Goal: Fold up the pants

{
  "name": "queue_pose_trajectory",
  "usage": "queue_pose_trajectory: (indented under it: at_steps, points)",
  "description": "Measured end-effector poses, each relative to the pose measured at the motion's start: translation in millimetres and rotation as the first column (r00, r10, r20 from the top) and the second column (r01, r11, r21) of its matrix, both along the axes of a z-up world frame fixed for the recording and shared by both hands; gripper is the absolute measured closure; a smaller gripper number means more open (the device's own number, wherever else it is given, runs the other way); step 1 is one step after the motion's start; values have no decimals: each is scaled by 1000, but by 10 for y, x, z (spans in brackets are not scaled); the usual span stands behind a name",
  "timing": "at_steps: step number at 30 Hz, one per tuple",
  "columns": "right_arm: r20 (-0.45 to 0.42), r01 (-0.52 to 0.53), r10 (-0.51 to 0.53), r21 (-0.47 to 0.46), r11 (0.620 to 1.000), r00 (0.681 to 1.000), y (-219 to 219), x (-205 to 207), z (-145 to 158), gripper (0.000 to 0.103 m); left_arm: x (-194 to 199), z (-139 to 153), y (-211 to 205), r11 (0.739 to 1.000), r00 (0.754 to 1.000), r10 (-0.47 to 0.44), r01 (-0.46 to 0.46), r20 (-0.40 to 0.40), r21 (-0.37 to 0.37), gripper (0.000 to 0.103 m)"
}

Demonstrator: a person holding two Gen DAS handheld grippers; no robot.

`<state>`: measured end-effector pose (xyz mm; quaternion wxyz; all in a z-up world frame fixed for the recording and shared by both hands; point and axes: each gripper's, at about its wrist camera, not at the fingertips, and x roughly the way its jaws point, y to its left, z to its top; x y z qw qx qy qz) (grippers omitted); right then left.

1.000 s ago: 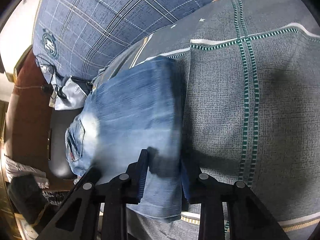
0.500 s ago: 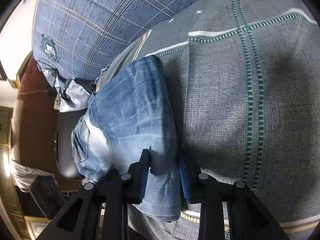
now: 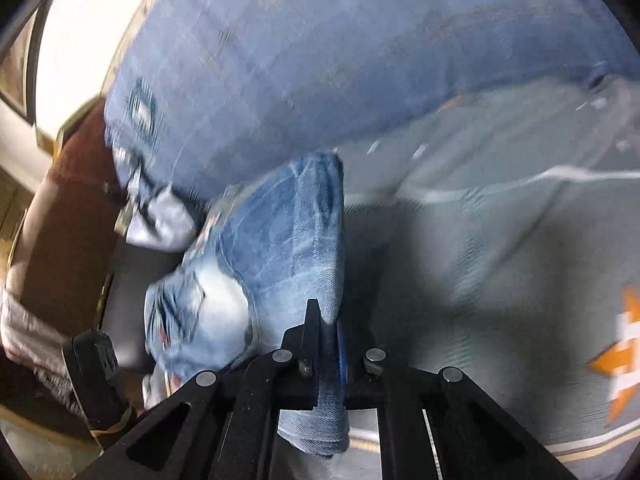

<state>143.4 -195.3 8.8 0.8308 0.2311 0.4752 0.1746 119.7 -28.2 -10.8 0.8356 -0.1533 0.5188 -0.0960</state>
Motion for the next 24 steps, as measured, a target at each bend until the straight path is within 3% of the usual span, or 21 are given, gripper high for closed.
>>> queue_pose_trajectory:
  at_steps: [3, 6, 9, 11, 13, 15, 17, 19, 20, 22, 24]
  points:
    - [46, 106, -106, 15, 994, 993, -419, -53, 177, 97, 88, 73, -364, 997, 997, -72, 72, 5, -28, 87]
    - [48, 191, -190, -20, 981, 981, -759, -90, 220, 97, 132, -70, -610, 993, 993, -114, 113, -27, -24, 87]
    - [-83, 217, -219, -32, 976, 972, -898, 15, -36, 93, 129, -358, -632, 994, 992, -112, 112, -65, -2, 87]
    - [-201, 219, -224, -46, 975, 954, -918, 131, -308, 92, 92, -348, -578, 994, 993, -111, 111, -28, -26, 87]
    - [-241, 222, -230, -61, 973, 943, -927, 200, -387, 92, 50, -315, -520, 992, 993, -116, 113, -33, -61, 87]
    - [-208, 254, -253, -24, 967, 945, -995, 177, -301, 92, 34, -314, -462, 991, 993, -107, 103, -43, -82, 87]
    - [-107, 289, -289, -17, 957, 951, -1014, 88, -101, 89, 21, -320, -439, 989, 994, -102, 96, -48, -109, 87]
    - [-2, 301, -301, -50, 952, 954, -975, -13, 106, 74, 10, -319, -432, 988, 994, -106, 100, -42, -119, 86]
    - [47, 289, -286, -45, 956, 957, -925, -58, 194, 62, -3, -306, -446, 988, 993, -111, 106, -37, -116, 86]
    - [65, 219, -219, -2, 976, 974, -794, -16, 220, 59, -29, -280, -454, 987, 993, -116, 112, -27, -114, 86]
    - [-5, 127, -127, 50, 991, 992, -610, 87, 72, 61, -51, -268, -435, 985, 992, -122, 118, -19, -126, 85]
